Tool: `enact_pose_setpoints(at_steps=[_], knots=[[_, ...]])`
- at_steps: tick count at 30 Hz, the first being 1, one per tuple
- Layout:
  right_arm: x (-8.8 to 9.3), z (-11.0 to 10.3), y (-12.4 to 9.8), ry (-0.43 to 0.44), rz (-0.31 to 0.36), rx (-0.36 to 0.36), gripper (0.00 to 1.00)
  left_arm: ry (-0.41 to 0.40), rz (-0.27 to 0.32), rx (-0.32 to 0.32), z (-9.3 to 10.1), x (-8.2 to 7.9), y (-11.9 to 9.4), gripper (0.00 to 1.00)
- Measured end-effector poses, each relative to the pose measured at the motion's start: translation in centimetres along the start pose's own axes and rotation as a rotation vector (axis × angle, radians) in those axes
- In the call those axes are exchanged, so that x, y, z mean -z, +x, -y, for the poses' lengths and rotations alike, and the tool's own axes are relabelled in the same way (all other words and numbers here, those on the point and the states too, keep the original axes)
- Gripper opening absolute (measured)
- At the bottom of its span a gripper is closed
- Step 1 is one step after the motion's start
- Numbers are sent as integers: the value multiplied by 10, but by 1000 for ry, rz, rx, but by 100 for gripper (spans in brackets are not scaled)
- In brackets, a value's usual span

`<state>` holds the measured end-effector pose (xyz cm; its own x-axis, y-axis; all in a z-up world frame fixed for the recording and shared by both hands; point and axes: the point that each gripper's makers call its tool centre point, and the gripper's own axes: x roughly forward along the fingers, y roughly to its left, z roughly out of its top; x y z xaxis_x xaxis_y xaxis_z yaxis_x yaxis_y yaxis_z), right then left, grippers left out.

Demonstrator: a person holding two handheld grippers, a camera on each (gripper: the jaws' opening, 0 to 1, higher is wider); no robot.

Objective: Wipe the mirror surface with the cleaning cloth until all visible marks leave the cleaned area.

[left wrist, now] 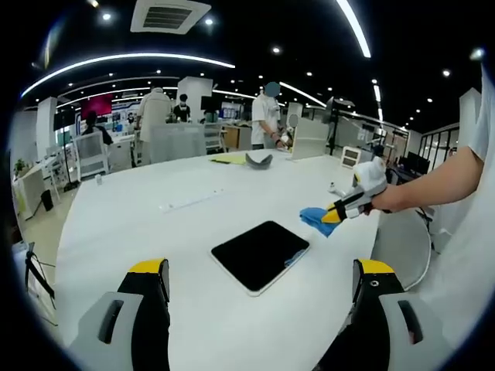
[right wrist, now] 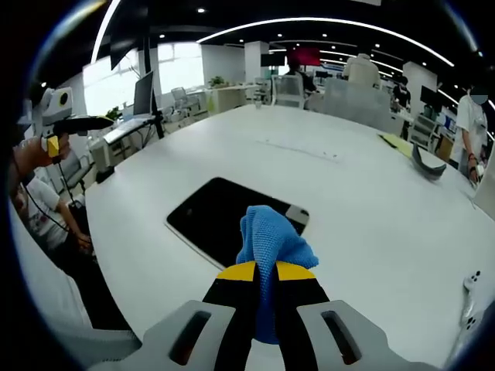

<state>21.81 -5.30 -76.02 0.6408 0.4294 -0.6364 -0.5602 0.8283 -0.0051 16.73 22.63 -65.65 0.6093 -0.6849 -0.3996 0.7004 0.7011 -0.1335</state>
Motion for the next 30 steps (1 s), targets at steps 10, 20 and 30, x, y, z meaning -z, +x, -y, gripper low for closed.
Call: enact_pose_setpoints(at_steps=[10,20,30], knots=[[-26,-3,16,-8,18,-18,3,12,-8,12,0,2,6,99],[-55,-16,41,-35,31,-52,3,22,-5,39,5,1,7,99],[-81,-27,60,-66,41,-79,3,31,-1,46,2,-1,9,99]])
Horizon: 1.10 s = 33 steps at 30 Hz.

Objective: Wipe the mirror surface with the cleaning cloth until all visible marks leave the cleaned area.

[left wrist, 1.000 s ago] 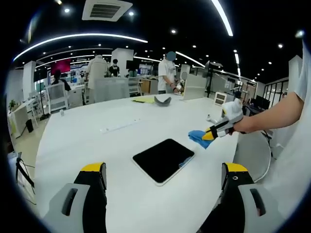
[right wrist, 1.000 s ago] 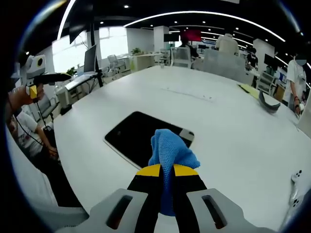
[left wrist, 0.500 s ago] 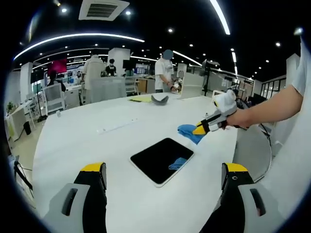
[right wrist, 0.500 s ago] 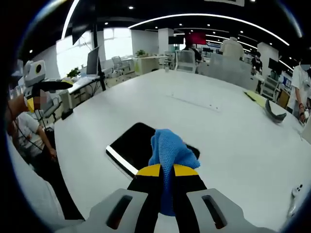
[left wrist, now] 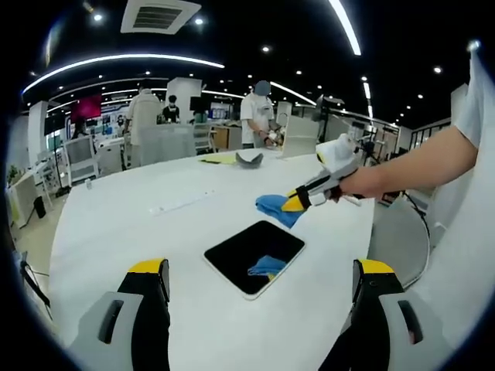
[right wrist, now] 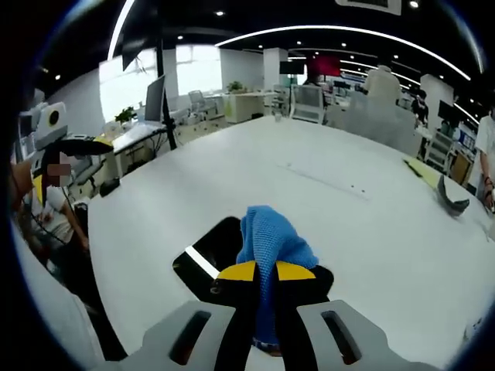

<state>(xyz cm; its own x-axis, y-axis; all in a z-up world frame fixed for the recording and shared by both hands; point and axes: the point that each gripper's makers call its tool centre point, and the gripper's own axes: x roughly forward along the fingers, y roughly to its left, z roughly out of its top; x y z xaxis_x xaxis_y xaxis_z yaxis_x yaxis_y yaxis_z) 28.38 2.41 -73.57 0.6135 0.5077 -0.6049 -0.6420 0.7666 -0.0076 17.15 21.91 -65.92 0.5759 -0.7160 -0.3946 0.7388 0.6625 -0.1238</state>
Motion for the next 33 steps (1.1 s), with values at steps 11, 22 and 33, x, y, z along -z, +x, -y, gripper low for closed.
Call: enact_pose_setpoints(at_steps=[11,22,33], knots=[[-21,-12,25,-26,2,-27,3,3,0,20,4,2,3,99],[-31,-29,51,-23,-12,-61,3,51,-26,17,0,10,1,99],[-53,-47,69,-102,-10,-103,3,37,-3,10,-2,9,-3,99]])
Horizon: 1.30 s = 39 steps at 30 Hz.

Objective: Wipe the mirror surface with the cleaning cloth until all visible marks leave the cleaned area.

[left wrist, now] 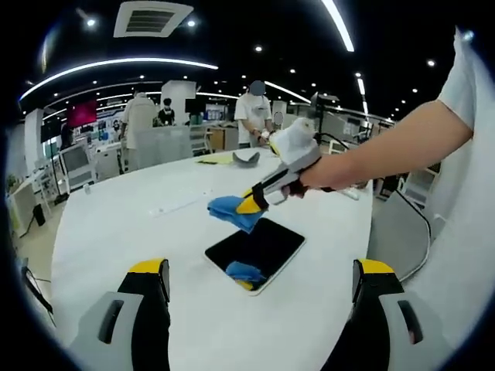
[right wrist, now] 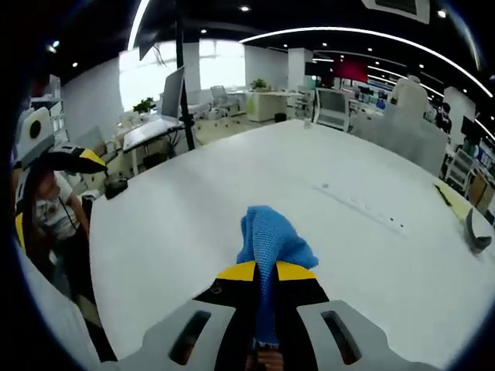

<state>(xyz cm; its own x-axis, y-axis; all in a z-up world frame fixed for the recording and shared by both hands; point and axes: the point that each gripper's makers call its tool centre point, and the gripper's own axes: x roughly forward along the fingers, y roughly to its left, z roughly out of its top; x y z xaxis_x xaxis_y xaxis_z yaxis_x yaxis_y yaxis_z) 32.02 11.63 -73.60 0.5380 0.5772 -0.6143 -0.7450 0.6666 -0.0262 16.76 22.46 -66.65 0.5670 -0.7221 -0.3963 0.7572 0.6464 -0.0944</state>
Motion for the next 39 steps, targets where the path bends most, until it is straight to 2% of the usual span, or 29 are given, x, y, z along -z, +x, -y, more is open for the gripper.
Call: enact_pose_setpoints(at_steps=[20,34,39], knots=[[-10,-1,22,16,-7,-13,3,16,9,22,3,0,-3,99],[-1,-5,48,9,-45,-41,3,14,10,21,9,7,-2,99],[11,-4,59,-1,-82,-41,3,17,-10,36,14,15,0,99]])
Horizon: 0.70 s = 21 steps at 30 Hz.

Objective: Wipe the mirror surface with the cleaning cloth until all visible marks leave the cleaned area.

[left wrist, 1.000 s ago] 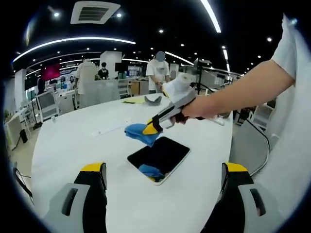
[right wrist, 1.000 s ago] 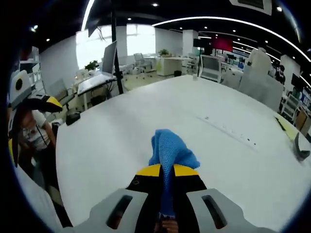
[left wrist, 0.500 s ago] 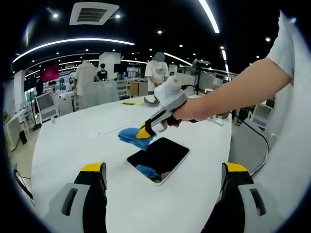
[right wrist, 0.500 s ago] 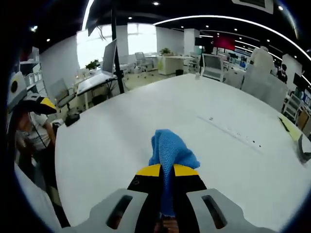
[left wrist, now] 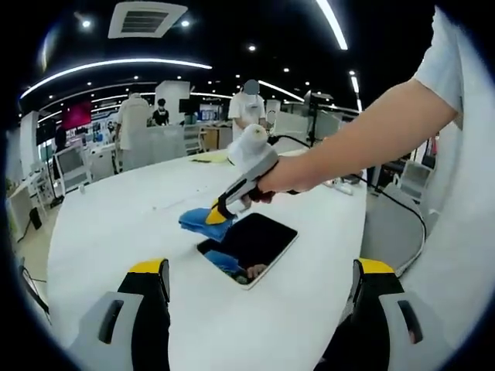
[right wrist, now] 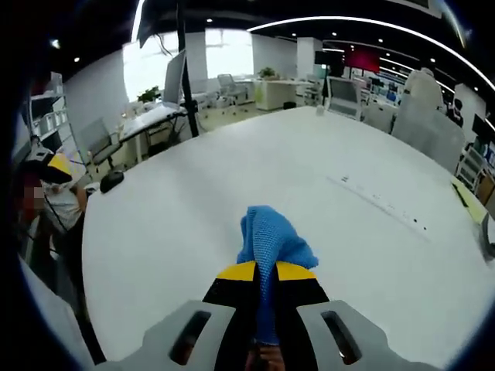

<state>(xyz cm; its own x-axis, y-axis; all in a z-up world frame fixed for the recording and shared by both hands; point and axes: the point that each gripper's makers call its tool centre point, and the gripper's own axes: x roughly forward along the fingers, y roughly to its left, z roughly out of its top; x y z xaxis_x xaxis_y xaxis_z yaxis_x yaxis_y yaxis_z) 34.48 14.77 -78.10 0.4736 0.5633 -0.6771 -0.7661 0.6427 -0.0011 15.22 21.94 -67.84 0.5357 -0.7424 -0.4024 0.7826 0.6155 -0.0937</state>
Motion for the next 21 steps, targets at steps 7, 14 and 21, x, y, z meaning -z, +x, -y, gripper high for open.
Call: enact_pose_setpoints(at_steps=[7,14,21], knots=[[8,-7,17,6,-26,-13,3,-7,-8,3,-1,2,-1,99],[17,-4,34,19,-50,-6,3,-4,-21,-1,-5,5,-4,99],[15,-6,43,14,-47,-9,3,-17,-37,-8,-7,11,-9,99]])
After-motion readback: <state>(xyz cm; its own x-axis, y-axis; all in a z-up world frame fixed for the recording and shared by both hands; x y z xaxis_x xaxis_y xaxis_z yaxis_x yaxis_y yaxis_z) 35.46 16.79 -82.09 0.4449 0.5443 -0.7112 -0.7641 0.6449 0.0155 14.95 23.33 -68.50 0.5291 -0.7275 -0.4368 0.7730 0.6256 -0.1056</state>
